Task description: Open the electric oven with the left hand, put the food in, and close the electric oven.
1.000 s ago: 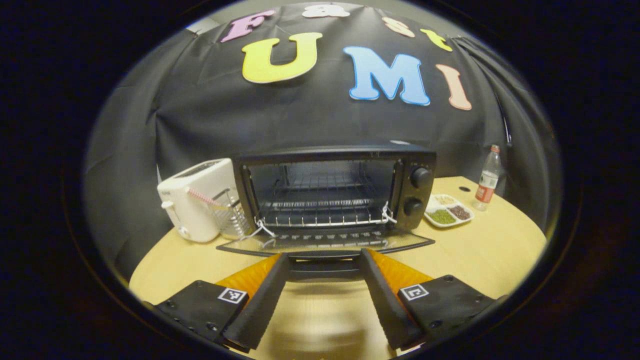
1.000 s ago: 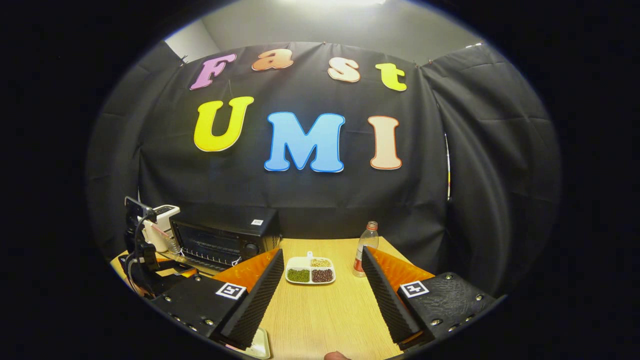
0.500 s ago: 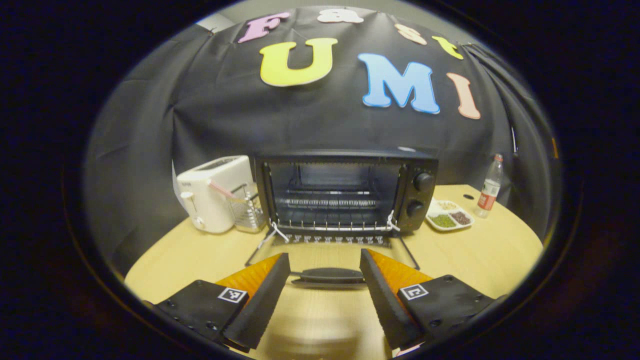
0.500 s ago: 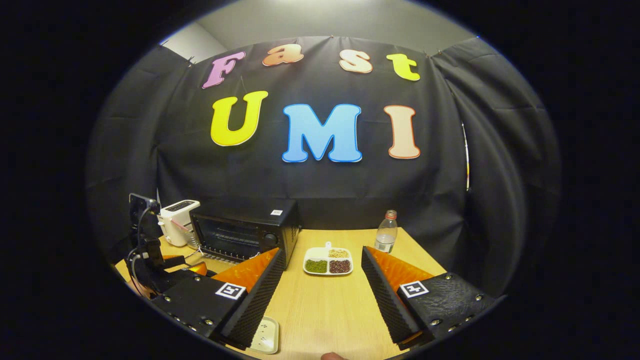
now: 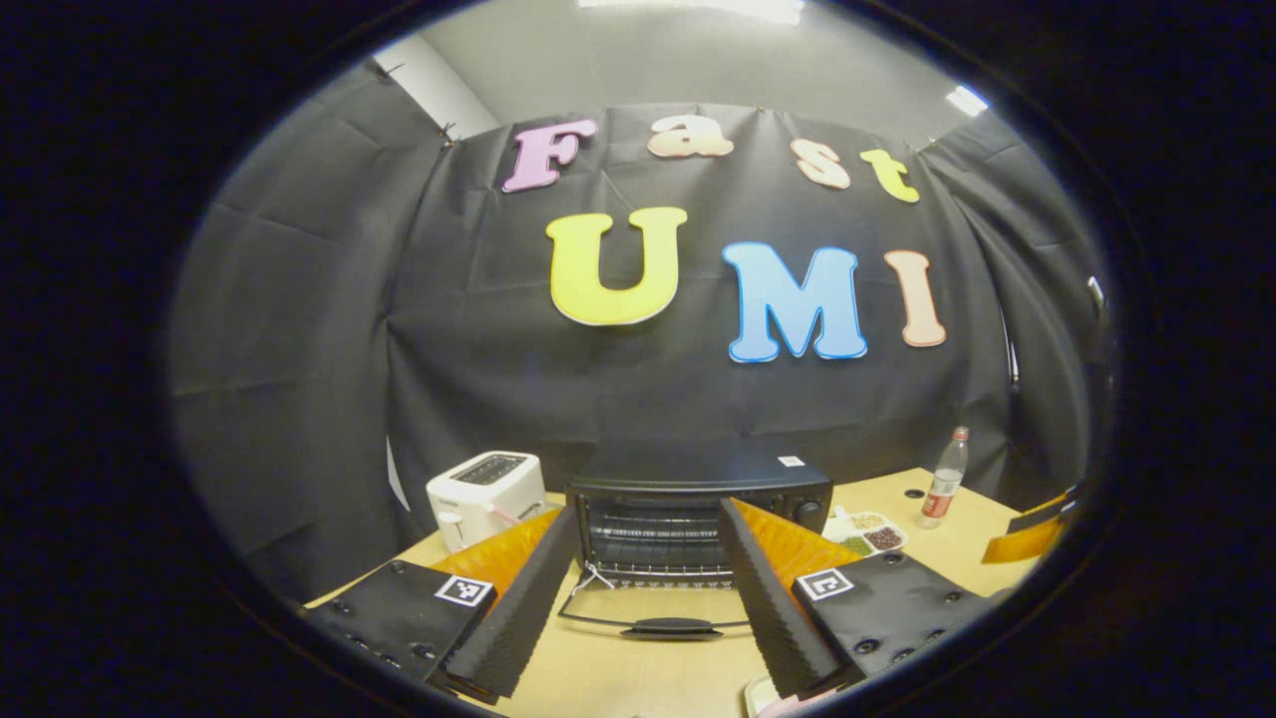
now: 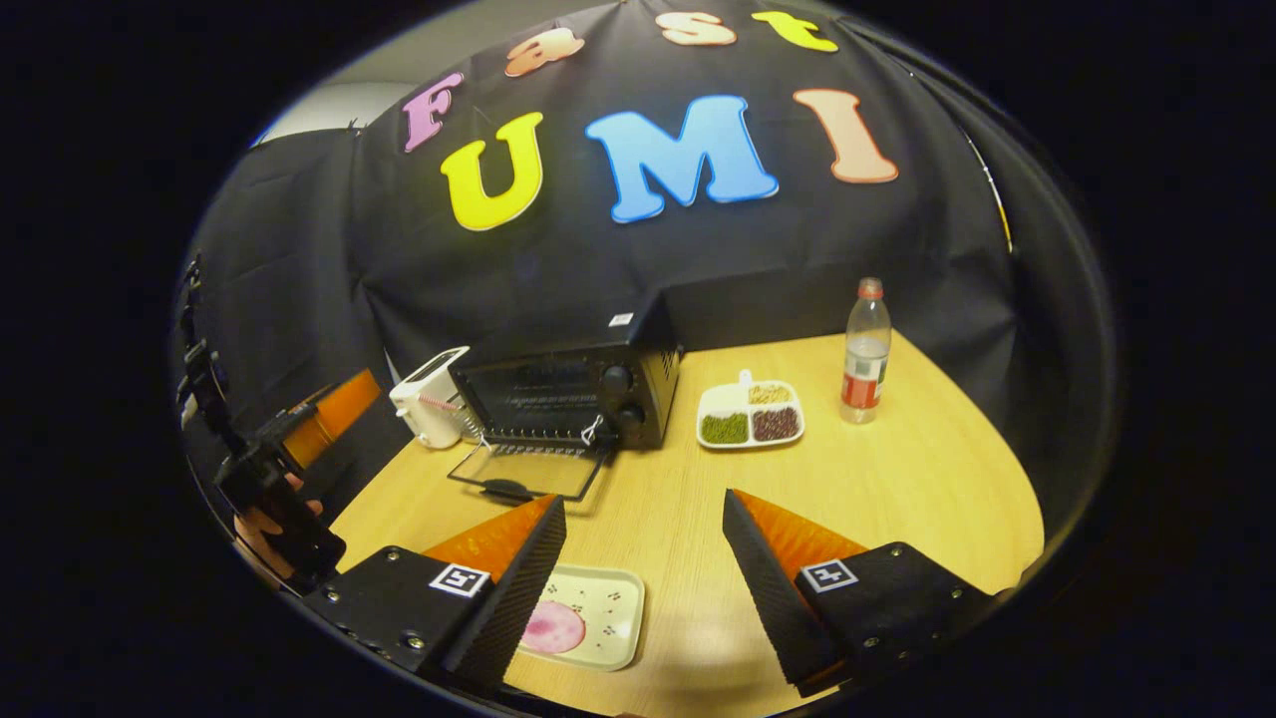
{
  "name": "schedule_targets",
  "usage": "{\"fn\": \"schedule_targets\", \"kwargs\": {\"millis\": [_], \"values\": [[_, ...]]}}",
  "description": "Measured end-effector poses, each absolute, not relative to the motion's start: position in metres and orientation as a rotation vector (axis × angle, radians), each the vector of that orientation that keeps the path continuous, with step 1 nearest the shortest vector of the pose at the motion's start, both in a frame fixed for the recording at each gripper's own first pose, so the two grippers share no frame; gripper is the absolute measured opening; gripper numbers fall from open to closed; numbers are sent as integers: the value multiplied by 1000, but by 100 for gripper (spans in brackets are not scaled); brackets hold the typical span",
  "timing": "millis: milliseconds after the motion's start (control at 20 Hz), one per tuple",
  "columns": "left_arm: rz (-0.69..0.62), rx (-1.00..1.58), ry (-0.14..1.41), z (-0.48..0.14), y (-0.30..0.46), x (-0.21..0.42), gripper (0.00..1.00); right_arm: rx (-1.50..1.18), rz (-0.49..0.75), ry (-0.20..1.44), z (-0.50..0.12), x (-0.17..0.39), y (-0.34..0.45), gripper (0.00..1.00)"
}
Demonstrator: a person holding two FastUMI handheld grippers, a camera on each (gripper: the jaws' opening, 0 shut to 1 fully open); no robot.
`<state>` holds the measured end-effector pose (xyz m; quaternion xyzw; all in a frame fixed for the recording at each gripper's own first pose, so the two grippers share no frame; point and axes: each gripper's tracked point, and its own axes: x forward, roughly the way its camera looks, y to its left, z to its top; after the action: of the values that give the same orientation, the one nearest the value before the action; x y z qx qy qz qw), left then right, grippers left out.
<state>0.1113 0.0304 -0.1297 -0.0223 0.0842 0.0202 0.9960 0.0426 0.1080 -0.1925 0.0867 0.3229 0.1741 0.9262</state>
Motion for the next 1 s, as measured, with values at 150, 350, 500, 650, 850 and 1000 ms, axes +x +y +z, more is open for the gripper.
{"fn": "schedule_targets", "kwargs": {"millis": [150, 350, 500, 650, 850, 1000], "values": [[48, -36, 146, -113, 36, 91, 94, 239, 427, 810, -221, 26, 126, 97], [41, -48, 125, -99, 40, 74, 94, 348, 516, 1030, -249, 1, 147, 97], [55, -45, 116, -93, 49, 62, 99, 367, 530, 1156, -269, -8, 151, 97], [74, -31, 113, -93, 57, 54, 99, 368, 540, 1263, -291, -15, 152, 97], [93, -48, 124, -94, 66, 42, 99, 401, 530, 1398, -312, -23, 154, 97], [110, -46, 120, -92, 73, 36, 99, 416, 514, 1444, -325, -23, 151, 95]]}}
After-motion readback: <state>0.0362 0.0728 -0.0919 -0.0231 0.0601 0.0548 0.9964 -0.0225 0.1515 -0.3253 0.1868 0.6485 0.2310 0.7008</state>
